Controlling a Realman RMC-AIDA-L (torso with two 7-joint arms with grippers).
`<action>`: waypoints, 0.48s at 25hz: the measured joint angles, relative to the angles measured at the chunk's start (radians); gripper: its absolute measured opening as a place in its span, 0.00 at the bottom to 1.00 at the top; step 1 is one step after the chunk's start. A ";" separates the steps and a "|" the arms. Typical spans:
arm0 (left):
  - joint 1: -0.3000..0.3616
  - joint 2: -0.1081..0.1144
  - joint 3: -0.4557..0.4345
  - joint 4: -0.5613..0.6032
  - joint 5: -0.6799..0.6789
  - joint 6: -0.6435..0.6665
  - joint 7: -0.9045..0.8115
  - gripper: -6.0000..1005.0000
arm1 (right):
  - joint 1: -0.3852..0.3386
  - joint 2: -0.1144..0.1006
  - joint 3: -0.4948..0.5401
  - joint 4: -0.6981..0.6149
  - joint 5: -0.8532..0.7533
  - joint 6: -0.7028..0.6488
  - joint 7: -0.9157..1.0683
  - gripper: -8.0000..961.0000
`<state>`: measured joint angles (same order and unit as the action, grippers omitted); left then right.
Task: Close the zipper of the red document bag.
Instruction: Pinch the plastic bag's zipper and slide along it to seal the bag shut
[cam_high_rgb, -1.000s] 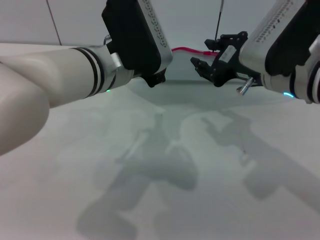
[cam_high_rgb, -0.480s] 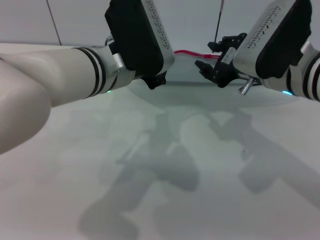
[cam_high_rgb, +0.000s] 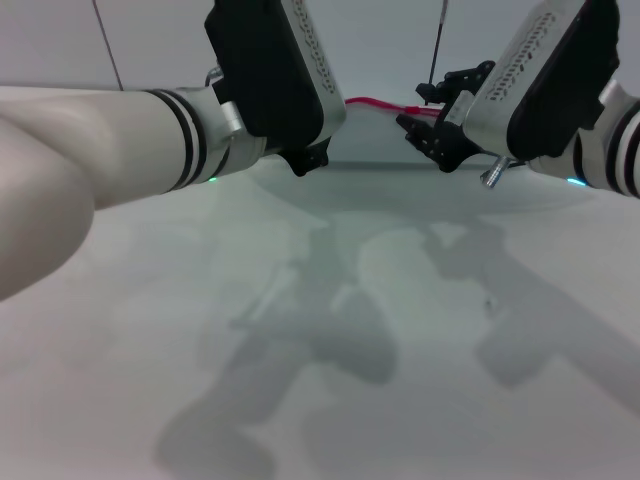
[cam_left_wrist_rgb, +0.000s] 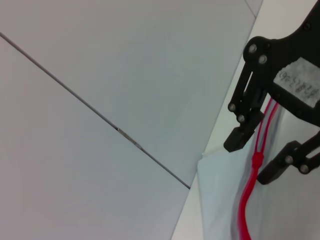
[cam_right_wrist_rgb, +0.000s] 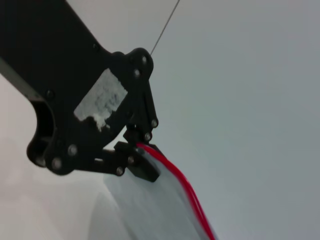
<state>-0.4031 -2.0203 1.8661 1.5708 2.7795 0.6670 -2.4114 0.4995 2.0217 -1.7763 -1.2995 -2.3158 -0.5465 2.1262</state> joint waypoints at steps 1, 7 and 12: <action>0.000 0.000 -0.001 0.001 0.000 0.000 0.000 0.06 | 0.002 0.000 0.000 0.000 -0.008 -0.001 -0.001 0.44; -0.001 -0.001 -0.004 0.003 0.000 0.000 0.000 0.06 | 0.003 0.002 -0.005 0.002 -0.029 0.001 0.002 0.34; -0.001 0.000 -0.004 0.003 0.000 0.000 0.000 0.06 | 0.004 0.003 -0.011 0.000 -0.029 0.005 0.001 0.33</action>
<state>-0.4040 -2.0199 1.8621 1.5739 2.7796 0.6674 -2.4114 0.5037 2.0248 -1.7872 -1.2991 -2.3450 -0.5414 2.1269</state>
